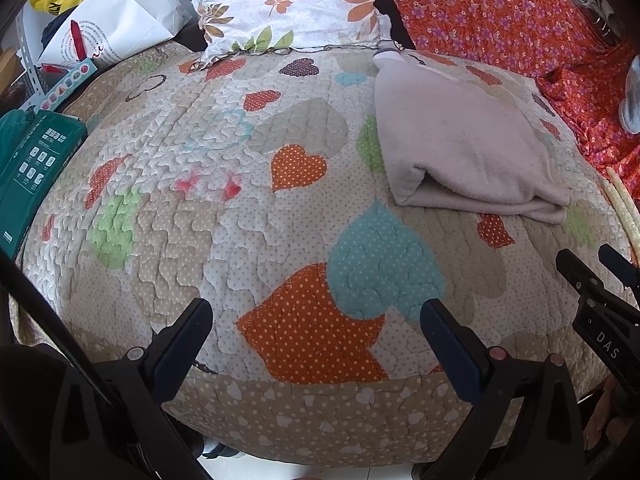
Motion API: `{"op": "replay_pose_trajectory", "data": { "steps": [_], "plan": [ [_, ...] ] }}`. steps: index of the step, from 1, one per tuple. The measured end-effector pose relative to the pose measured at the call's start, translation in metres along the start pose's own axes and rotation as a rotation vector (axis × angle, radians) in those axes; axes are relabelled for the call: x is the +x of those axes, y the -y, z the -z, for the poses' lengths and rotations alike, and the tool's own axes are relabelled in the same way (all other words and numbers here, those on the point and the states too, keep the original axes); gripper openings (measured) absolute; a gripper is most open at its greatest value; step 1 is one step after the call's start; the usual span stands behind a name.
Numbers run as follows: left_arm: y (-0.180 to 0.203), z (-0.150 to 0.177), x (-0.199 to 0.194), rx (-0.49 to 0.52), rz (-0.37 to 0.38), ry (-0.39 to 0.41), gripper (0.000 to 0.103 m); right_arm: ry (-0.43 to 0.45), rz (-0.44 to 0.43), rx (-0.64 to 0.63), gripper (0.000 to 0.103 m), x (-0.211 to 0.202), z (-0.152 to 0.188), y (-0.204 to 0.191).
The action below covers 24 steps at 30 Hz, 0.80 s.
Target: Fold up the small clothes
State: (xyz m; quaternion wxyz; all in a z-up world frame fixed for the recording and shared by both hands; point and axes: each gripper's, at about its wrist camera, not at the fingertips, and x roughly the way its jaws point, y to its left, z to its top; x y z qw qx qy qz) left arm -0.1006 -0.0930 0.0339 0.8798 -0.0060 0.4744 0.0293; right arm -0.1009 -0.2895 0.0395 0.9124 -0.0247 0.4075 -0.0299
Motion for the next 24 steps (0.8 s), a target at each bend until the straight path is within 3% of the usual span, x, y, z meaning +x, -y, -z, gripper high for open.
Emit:
{"op": "replay_pose_trajectory", "data": {
  "steps": [24],
  "plan": [
    [-0.0002, 0.0001, 0.0012, -0.011, -0.004, -0.014, 0.103, 0.002, -0.001, 0.000, 0.080, 0.0008, 0.0009, 0.0007]
  ]
}}
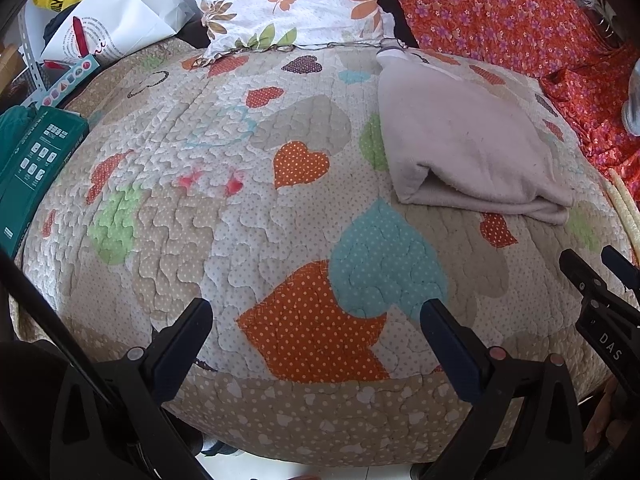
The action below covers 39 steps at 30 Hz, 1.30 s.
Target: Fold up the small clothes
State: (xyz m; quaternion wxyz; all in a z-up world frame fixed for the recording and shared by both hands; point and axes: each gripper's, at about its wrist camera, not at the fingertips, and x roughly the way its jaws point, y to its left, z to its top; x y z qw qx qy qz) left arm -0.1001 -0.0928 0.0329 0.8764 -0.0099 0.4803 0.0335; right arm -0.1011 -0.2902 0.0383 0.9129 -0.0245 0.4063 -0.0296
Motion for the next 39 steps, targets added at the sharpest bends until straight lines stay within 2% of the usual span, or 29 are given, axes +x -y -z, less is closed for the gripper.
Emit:
{"op": "replay_pose_trajectory", "data": {
  "steps": [18, 39],
  "plan": [
    [-0.005, -0.001, 0.008, -0.026, 0.000, -0.027, 0.103, 0.001, 0.000, 0.000, 0.081, 0.000, -0.001, -0.002],
    [0.003, -0.002, -0.007, -0.014, 0.042, 0.018, 0.103, 0.011, 0.004, 0.005, 0.081, -0.001, -0.004, 0.000]
  ]
}}
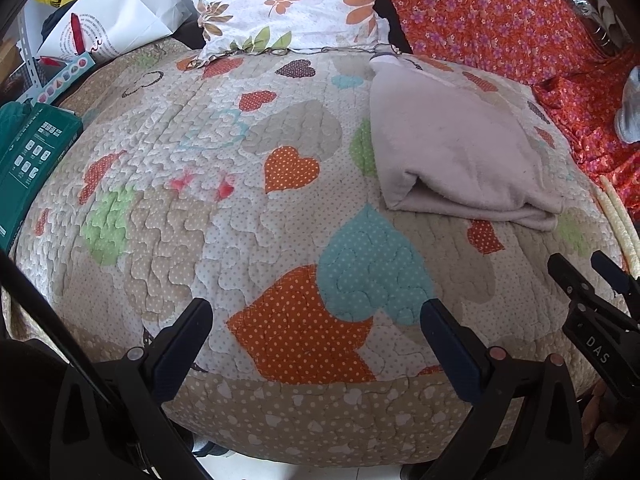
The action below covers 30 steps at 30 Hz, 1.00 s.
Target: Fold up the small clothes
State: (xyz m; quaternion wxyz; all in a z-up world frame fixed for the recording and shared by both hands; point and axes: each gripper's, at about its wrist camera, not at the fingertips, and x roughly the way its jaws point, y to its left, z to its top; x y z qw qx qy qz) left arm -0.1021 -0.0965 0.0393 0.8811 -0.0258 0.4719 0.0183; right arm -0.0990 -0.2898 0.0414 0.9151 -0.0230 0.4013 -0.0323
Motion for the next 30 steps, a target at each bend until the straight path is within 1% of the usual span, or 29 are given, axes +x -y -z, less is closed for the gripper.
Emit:
{"op": "replay_pose_trajectory", "data": {
  "steps": [9, 30],
  "plan": [
    [0.0050, 0.0000, -0.0092, 0.013, 0.030, 0.022, 0.103, 0.006, 0.004, 0.007, 0.081, -0.0013, -0.0005, 0.0029],
    [0.0039, 0.0038, -0.0036, 0.026, 0.010, 0.010, 0.103, 0.013, 0.003, 0.010, 0.082, -0.0034, -0.0013, 0.0066]
  ]
}}
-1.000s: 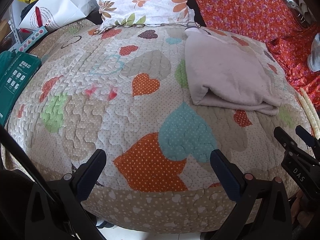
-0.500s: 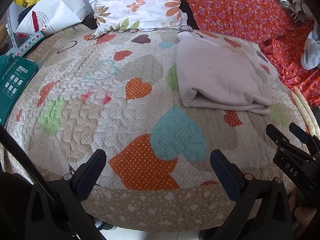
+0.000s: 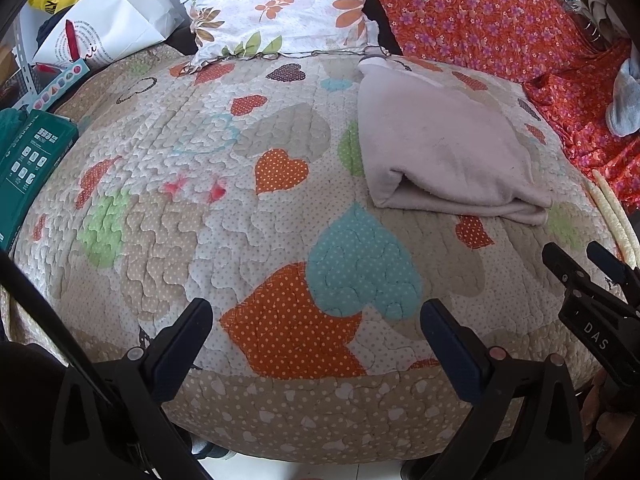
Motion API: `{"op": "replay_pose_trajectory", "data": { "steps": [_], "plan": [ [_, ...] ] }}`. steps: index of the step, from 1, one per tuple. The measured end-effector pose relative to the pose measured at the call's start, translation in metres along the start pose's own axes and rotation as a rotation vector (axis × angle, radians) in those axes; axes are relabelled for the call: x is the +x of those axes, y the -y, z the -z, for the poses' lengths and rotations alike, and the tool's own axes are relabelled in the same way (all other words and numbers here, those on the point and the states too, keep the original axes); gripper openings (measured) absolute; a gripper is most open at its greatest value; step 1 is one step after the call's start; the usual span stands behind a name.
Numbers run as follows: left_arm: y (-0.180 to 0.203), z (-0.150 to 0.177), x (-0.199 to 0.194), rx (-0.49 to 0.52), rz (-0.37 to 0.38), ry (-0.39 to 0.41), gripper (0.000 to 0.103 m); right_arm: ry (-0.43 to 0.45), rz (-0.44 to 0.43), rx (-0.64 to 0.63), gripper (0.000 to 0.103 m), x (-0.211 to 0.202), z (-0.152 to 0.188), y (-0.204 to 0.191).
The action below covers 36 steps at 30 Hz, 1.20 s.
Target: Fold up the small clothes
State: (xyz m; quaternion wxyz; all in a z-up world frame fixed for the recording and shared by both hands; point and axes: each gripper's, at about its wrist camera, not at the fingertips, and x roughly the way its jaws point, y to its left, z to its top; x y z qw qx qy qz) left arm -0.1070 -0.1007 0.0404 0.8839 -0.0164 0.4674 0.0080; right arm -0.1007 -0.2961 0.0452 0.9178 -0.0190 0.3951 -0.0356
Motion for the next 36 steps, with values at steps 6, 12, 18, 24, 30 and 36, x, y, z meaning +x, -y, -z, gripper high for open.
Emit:
{"op": "replay_pose_trajectory", "data": {
  "steps": [6, 12, 18, 24, 30, 36],
  "plan": [
    [-0.004, 0.001, 0.007, 0.001, -0.014, -0.005, 0.103, 0.010, -0.004, 0.007, 0.082, -0.002, -0.001, 0.000],
    [-0.006, -0.001, 0.019, 0.000, -0.039, -0.005, 0.103, 0.018, -0.011, 0.002, 0.084, -0.004, -0.001, -0.004],
    [-0.007, 0.000, 0.025, 0.002, -0.040, -0.015, 0.103, 0.014, -0.006, -0.007, 0.084, -0.003, 0.000, -0.007],
    [-0.007, 0.000, 0.027, 0.001, -0.036, -0.015, 0.103, 0.018, -0.008, -0.006, 0.084, -0.002, 0.001, -0.008],
    [-0.007, -0.010, 0.033, -0.013, -0.012, -0.028, 0.103, 0.016, -0.004, -0.007, 0.084, -0.002, 0.002, -0.010],
    [-0.008, -0.025, 0.037, -0.015, -0.024, -0.001, 0.103, 0.007, 0.002, -0.001, 0.084, 0.000, 0.003, -0.006]
  ]
}}
